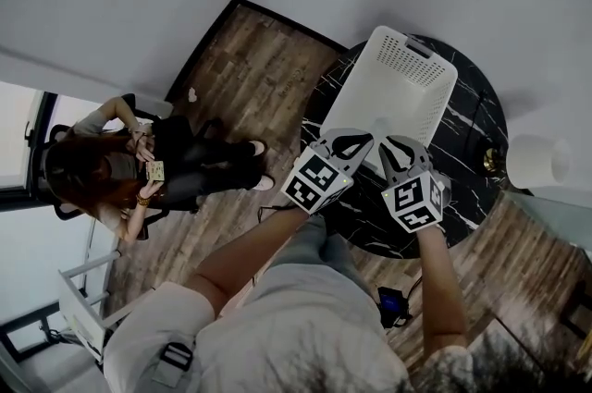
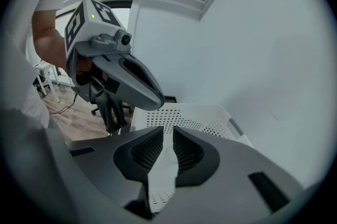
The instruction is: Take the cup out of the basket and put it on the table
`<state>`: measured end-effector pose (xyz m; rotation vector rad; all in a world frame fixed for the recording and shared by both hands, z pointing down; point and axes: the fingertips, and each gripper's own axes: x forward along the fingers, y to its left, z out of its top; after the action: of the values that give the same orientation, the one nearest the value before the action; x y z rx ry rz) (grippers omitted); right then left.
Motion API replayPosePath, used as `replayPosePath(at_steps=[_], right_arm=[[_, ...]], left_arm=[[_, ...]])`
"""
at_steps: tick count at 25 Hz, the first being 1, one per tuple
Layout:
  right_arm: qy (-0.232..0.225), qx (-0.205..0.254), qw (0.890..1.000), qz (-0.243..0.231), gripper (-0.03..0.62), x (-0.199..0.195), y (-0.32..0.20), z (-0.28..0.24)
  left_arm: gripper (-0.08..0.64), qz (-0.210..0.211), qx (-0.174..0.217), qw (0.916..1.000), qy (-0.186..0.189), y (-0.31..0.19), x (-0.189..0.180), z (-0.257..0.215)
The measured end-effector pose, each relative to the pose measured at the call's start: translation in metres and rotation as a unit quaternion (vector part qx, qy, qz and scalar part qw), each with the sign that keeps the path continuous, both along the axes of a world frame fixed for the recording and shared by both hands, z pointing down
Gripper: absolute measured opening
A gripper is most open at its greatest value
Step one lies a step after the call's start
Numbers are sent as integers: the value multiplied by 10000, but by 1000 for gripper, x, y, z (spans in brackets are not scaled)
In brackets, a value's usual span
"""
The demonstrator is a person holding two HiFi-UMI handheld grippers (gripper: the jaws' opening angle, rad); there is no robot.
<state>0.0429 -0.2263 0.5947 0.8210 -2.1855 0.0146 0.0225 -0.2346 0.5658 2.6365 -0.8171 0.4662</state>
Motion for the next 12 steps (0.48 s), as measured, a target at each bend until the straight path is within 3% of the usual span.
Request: replayPosePath(at_steps=[6,12], right_arm=[[697,-441,9959,-384,46,0,-17,35],[1325,-1051,9825,-785,51,0,-23,73]], left_arm=[[6,105,-229,9988,-419,-19,5,20],[5,186,-367,9969,-673,-33,8,41]])
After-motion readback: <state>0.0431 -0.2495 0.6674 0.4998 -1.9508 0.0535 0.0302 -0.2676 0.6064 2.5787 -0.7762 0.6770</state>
